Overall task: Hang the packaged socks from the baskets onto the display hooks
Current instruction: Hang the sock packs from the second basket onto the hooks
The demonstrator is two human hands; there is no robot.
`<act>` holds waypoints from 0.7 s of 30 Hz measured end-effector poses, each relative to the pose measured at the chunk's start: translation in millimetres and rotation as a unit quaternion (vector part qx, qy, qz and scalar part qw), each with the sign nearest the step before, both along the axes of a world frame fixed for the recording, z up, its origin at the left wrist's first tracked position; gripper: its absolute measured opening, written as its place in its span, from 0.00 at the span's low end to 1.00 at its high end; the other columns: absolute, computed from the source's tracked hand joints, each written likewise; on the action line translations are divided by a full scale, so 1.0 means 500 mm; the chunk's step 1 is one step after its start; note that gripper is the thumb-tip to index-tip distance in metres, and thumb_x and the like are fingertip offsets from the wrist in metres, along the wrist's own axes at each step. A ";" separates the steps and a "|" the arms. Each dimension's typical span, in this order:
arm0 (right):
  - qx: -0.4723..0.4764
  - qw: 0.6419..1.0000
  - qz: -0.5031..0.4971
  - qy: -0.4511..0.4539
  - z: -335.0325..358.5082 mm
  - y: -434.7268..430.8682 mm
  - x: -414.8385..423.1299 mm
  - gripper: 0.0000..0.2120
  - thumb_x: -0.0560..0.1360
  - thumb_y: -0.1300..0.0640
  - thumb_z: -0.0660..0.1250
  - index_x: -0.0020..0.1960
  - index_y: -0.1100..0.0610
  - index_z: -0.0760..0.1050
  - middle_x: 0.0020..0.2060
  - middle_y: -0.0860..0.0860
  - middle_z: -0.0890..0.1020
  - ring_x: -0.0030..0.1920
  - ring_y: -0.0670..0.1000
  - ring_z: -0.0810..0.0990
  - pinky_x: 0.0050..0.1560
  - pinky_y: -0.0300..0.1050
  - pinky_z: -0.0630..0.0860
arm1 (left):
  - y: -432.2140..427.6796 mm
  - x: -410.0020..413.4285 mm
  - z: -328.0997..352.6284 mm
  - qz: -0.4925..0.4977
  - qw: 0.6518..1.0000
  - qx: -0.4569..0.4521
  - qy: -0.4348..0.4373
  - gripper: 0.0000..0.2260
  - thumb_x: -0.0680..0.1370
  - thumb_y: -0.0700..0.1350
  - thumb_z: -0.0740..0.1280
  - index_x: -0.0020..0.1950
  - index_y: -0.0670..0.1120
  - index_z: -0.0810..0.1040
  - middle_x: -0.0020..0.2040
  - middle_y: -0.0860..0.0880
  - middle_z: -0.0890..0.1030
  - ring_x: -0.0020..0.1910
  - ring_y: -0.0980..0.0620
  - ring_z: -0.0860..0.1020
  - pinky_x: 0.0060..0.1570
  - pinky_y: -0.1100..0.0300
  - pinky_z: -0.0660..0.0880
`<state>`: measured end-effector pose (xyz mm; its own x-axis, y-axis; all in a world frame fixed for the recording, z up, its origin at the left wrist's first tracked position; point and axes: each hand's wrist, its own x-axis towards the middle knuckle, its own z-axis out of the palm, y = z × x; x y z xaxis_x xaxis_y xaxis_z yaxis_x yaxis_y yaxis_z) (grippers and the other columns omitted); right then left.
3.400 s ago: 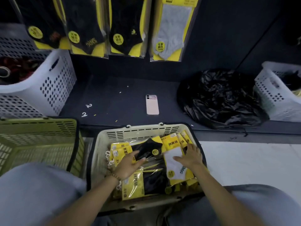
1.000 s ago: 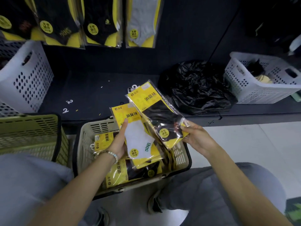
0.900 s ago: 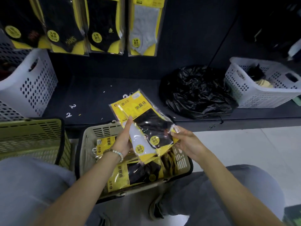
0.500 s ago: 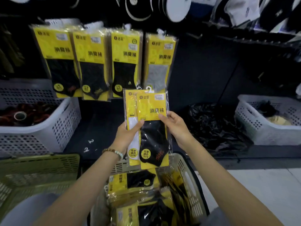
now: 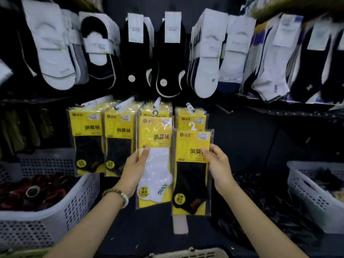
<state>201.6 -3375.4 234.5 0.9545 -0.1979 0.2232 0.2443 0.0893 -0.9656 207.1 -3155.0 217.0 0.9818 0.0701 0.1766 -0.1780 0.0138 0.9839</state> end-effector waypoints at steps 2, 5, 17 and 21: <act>-0.015 1.000 0.022 -0.014 -0.001 0.006 -0.001 0.05 0.78 0.57 0.64 0.51 0.54 0.78 0.49 0.51 0.85 0.52 0.51 0.83 0.57 0.47 0.77 | -0.006 0.004 0.007 -0.023 0.999 -0.025 0.002 0.19 0.77 0.60 0.58 0.58 0.49 0.78 0.52 0.55 0.83 0.52 0.57 0.81 0.54 0.58 0.77; -0.023 0.999 0.044 0.004 -0.025 0.026 -0.010 0.07 0.77 0.56 0.65 0.51 0.58 0.78 0.46 0.50 0.86 0.49 0.50 0.84 0.50 0.41 0.79 | -0.031 -0.004 0.006 -0.045 0.998 -0.052 0.001 0.11 0.76 0.57 0.63 0.52 0.54 0.78 0.45 0.62 0.84 0.41 0.68 0.81 0.34 0.73 0.75; -0.308 0.941 0.074 -0.117 0.092 -0.003 0.011 0.04 0.76 0.55 0.68 0.49 0.47 0.77 0.43 0.43 0.81 0.43 0.39 0.78 0.44 0.33 0.76 | -0.044 -0.022 0.004 -0.021 0.999 0.000 -0.043 0.15 0.67 0.54 0.72 0.52 0.54 0.80 0.47 0.60 0.84 0.47 0.62 0.82 0.44 0.67 0.76; -0.384 0.912 0.107 -0.095 0.125 -0.009 0.020 0.01 0.74 0.56 0.70 0.45 0.51 0.80 0.37 0.44 0.80 0.35 0.40 0.75 0.38 0.34 0.73 | -0.036 -0.029 0.010 -0.018 0.998 0.010 -0.054 0.11 0.69 0.51 0.72 0.51 0.54 0.80 0.45 0.62 0.84 0.45 0.65 0.81 0.38 0.74 0.75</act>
<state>211.4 -3380.2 296.9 0.8822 0.2727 0.3837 0.4706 -0.5308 -0.7048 192.7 -3173.2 222.1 0.9587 0.0305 0.2828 -0.2830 0.0034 0.9591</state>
